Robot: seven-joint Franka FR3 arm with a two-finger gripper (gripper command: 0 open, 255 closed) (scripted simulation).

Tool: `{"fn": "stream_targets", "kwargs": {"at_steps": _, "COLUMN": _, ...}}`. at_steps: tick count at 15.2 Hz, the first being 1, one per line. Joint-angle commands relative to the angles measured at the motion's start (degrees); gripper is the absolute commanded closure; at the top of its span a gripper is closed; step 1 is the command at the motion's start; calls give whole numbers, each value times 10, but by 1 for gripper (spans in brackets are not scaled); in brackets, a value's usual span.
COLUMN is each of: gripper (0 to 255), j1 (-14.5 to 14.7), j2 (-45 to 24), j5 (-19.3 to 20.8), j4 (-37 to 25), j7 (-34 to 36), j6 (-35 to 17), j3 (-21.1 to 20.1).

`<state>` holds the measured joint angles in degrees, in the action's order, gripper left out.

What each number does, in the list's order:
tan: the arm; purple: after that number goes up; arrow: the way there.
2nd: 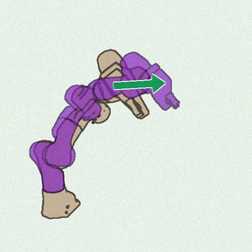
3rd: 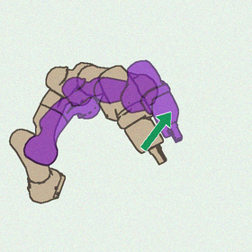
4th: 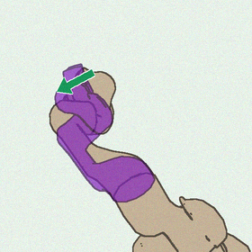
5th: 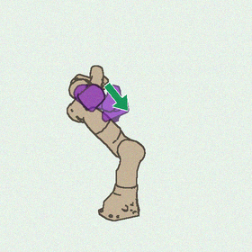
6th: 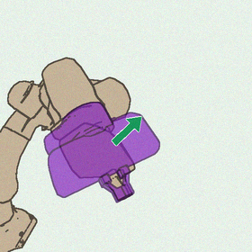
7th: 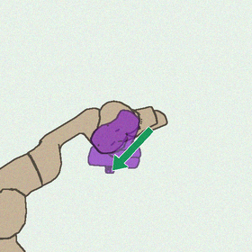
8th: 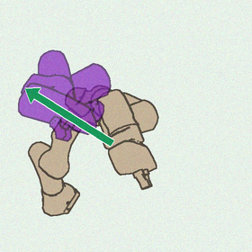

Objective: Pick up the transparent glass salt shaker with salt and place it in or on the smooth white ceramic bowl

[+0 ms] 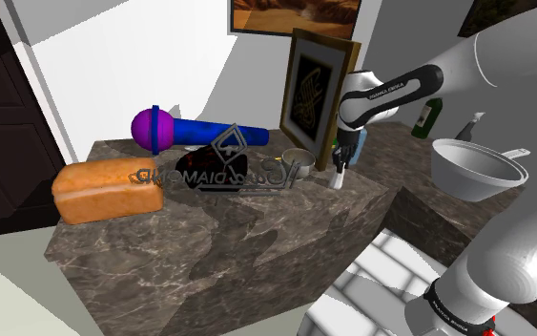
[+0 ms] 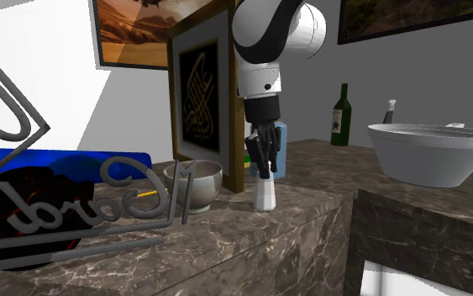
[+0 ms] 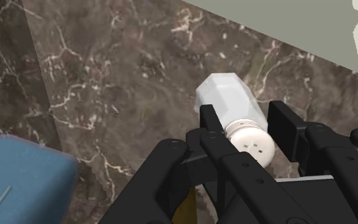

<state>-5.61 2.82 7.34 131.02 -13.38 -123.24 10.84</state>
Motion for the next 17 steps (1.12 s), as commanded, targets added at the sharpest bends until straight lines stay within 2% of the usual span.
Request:
{"fn": "stream_targets", "kwargs": {"at_steps": 1, "gripper": 255, "j1": 0, "j2": 6, "j5": 0, "j4": -5, "j7": -1, "j6": 12, "j3": 0}}
{"fn": "stream_targets", "kwargs": {"at_steps": 17, "gripper": 255, "j1": 2, "j2": 56, "j5": 1, "j4": -81, "j7": -6, "j6": 136, "j3": -5}}
